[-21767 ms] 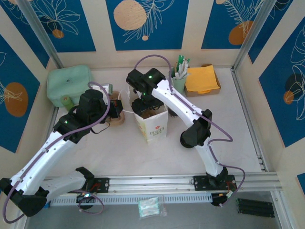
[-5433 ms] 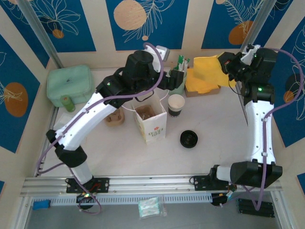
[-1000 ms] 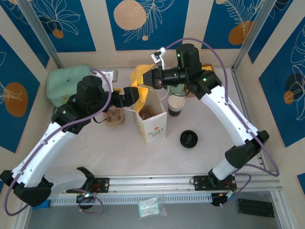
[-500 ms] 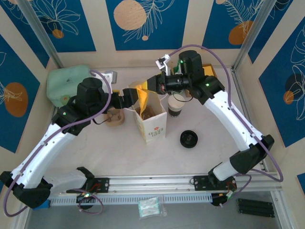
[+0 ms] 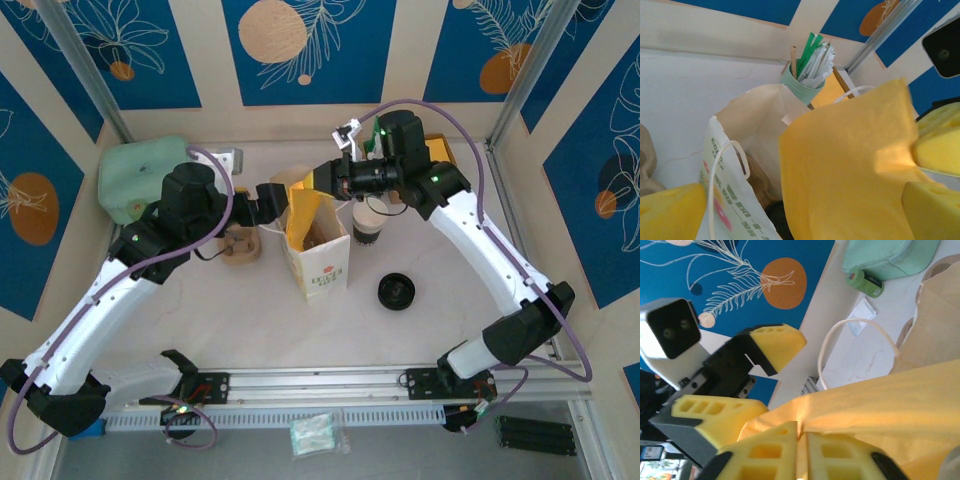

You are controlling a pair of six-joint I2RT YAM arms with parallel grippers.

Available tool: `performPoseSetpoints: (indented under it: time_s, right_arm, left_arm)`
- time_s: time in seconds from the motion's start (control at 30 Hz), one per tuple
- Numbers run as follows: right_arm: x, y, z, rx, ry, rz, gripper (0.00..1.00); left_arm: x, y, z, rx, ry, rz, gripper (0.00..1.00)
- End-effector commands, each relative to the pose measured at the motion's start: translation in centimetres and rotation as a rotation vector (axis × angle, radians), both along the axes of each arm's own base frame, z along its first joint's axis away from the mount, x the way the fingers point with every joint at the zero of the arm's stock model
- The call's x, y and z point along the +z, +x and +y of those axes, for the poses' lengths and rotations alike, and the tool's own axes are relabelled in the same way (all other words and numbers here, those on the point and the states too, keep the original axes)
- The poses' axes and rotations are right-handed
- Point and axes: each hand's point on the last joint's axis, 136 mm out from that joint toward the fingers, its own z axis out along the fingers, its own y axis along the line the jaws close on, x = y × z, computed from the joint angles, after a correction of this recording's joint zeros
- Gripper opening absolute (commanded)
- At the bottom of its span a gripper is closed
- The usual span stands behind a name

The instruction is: Pack the takeout coffee

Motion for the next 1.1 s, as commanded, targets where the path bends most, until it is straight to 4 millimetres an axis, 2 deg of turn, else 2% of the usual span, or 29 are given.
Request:
performPoseSetpoints:
  time_s: [0.0, 0.07, 0.17, 0.4, 0.6, 0.7, 0.87, 0.93, 0.97, 1.07]
  right_arm:
    - [-1.3, 0.9, -0.3, -0.013, -0.021, 0.014, 0.29]
    - [-1.5, 1.1, -0.4, -0.021, -0.025, 0.016, 0.41]
    - [-1.4, 1.3, -0.4, -0.024, -0.027, 0.015, 0.51]
    - [-0.6, 1.2, -0.5, -0.026, -0.02, -0.001, 0.65]
    - [2.0, 0.5, -1.4, -0.036, -0.017, -0.07, 0.76]
    - [3.3, 0.3, -2.5, -0.067, -0.024, -0.115, 0.82]
    - [4.9, 0.7, -5.7, -0.151, -0.04, -0.176, 0.93]
    - [4.9, 1.0, -7.2, -0.196, -0.064, -0.191, 0.95]
    - [4.7, 1.3, -8.1, -0.229, -0.084, -0.197, 0.99]
    - [3.3, 2.4, -11.0, -0.337, -0.158, -0.212, 0.99]
  left_arm:
    - [0.4, 0.1, 0.8, 0.046, 0.014, -0.013, 1.0]
    - [0.5, 0.2, 1.0, 0.057, 0.017, -0.018, 0.99]
    - [0.6, 0.4, 1.1, 0.062, 0.018, -0.025, 0.99]
    - [0.9, 0.7, 1.0, 0.065, 0.031, -0.039, 0.99]
    - [1.5, 2.1, 3.1, 0.151, 0.073, -0.078, 0.99]
    - [2.4, 3.1, 5.0, 0.218, 0.088, -0.11, 0.99]
    - [3.5, 4.8, 8.5, 0.327, 0.127, -0.163, 0.99]
    - [3.5, 5.4, 9.9, 0.369, 0.162, -0.18, 0.99]
    - [3.3, 5.7, 10.6, 0.392, 0.178, -0.186, 1.0]
    - [2.8, 6.4, 12.9, 0.463, 0.238, -0.21, 0.99]
